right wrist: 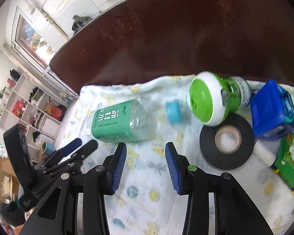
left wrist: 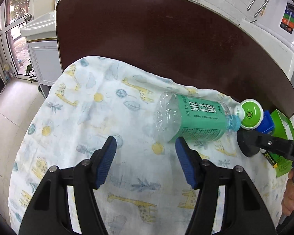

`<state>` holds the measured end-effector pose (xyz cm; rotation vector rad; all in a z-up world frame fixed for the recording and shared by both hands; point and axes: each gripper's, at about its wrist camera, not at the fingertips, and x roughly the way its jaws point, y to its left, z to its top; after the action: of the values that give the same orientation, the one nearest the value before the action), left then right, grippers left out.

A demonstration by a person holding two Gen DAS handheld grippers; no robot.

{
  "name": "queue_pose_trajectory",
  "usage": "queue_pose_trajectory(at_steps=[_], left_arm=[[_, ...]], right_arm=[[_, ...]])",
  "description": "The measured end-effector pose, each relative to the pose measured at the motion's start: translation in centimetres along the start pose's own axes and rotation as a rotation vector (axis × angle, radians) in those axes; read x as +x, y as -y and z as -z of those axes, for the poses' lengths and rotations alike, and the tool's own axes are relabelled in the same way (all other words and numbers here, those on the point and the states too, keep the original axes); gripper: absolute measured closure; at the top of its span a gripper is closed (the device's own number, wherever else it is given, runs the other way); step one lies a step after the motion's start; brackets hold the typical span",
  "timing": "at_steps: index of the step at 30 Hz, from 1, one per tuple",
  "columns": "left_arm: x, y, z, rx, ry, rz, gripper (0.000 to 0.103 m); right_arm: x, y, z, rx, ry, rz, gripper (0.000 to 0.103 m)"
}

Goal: Organize rigid objects
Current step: 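Close the right gripper around the green-label water bottle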

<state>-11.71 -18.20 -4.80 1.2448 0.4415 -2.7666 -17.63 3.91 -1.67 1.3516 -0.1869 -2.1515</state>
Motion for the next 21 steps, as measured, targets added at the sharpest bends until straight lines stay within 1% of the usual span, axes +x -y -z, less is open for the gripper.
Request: queue_pose_trajectory(at_steps=[2, 4, 6, 8, 10, 13, 17, 19, 21], left_arm=[[-0.2, 0.6, 0.0, 0.036, 0.002, 0.064, 0.041], [-0.4, 1.6, 0.0, 0.089, 0.006, 0.107, 0.041], [-0.2, 2.5, -0.4, 0.139, 0.011, 0.114, 0.040], [0.4, 2.8, -0.9, 0.157, 0.002, 0.121, 0.038], [1.2, 2.6, -1.7, 0.151, -0.015, 0.128, 0.038], [2.3, 2.6, -2.3, 0.139, -0.030, 0.136, 0.038], [3.4, 2.7, -2.5, 0.130, -0.049, 0.157, 0.036], [3.6, 2.8, -2.4, 0.138, -0.040, 0.152, 0.035], [3.6, 3.0, -2.3, 0.144, -0.035, 0.147, 0.033]], right_arm=[[0.3, 0.1, -0.3, 0.008, 0.007, 0.016, 0.060], [0.5, 0.4, -0.5, 0.030, 0.021, 0.042, 0.060], [0.8, 0.9, -0.6, 0.059, 0.032, 0.055, 0.057], [1.1, 1.3, -0.9, 0.091, 0.038, 0.045, 0.044], [1.3, 1.4, -1.2, 0.108, 0.050, 0.037, 0.043], [2.0, 1.6, -1.9, 0.117, 0.049, 0.053, 0.043], [3.3, 1.8, -2.8, 0.160, 0.022, 0.003, 0.043], [3.6, 1.3, -3.0, 0.152, 0.023, 0.010, 0.042], [3.8, 0.7, -3.0, 0.140, 0.019, 0.023, 0.039]])
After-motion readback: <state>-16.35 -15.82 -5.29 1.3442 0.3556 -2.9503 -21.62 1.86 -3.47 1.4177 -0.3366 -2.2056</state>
